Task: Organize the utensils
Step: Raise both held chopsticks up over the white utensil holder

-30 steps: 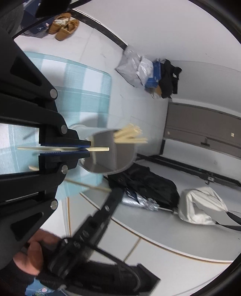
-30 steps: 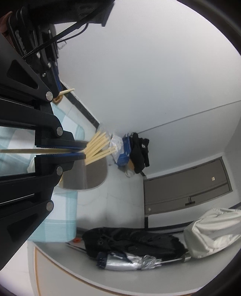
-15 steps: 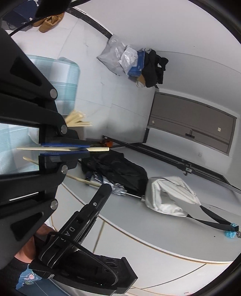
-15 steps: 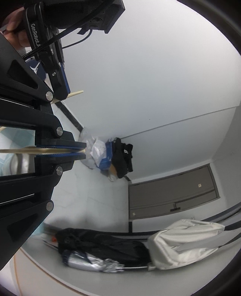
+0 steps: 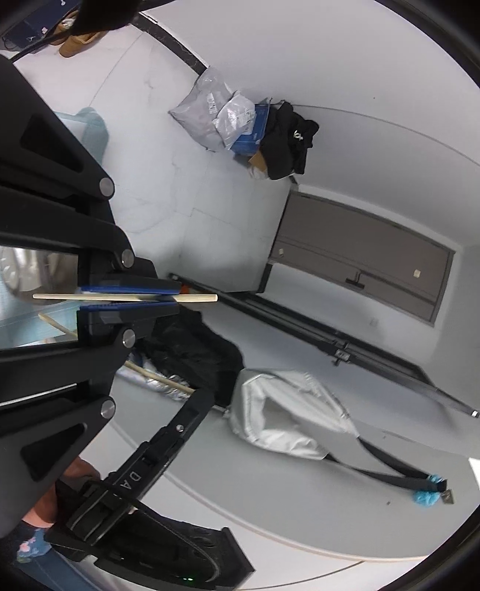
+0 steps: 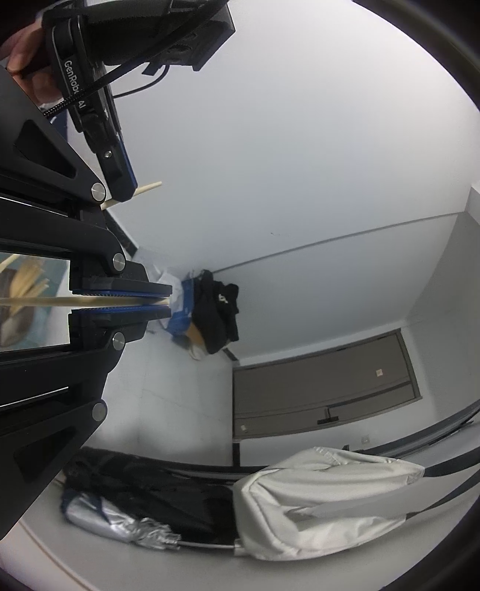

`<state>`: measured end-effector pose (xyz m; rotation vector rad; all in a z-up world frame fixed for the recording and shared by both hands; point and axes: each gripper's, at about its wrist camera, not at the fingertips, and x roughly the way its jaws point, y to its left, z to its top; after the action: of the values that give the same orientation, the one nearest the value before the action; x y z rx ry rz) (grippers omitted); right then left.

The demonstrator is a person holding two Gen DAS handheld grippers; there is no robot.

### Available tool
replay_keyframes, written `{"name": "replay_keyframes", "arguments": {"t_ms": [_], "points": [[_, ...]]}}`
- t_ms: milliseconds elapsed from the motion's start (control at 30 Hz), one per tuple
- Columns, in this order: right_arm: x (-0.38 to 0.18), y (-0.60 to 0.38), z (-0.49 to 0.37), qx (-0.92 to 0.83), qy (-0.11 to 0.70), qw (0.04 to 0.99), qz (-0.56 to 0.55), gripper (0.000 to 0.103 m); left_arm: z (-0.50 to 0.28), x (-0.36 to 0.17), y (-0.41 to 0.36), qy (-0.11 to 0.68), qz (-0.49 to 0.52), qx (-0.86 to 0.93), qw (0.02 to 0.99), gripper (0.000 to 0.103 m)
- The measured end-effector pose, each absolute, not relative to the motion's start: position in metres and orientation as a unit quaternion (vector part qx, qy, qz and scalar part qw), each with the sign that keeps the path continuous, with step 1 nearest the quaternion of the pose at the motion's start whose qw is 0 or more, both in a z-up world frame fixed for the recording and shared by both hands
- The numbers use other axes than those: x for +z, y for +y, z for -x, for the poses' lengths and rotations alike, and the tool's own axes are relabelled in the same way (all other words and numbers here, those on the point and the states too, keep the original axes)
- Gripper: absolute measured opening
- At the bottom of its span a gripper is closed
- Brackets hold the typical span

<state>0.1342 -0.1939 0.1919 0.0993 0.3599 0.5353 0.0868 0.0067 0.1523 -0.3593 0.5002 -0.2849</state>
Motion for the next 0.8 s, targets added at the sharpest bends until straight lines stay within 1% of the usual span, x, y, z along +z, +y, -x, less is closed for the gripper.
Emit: {"name": "replay_keyframes", "arguments": {"t_ms": [133, 433, 667, 800], "points": [[0.185, -0.19, -0.152, 0.268, 0.173, 0.947, -0.044, 0.003, -0.097, 0.144, 0.008, 0.231, 0.169, -0.131, 0.949, 0.001], [0.149, -0.179, -0.174, 0.299, 0.169, 0.939, -0.025, 0.003, -0.116, 0.105, 0.004, 0.239, 0.152, -0.129, 0.951, 0.001], [0.123, -0.171, -0.178, 0.309, 0.173, 0.935, 0.001, 0.003, -0.117, 0.094, 0.001, 0.226, 0.14, -0.118, 0.957, 0.001], [0.115, -0.17, -0.178, 0.321, 0.177, 0.931, 0.006, 0.003, -0.115, 0.087, -0.001, 0.231, 0.143, -0.128, 0.954, 0.001]]}}
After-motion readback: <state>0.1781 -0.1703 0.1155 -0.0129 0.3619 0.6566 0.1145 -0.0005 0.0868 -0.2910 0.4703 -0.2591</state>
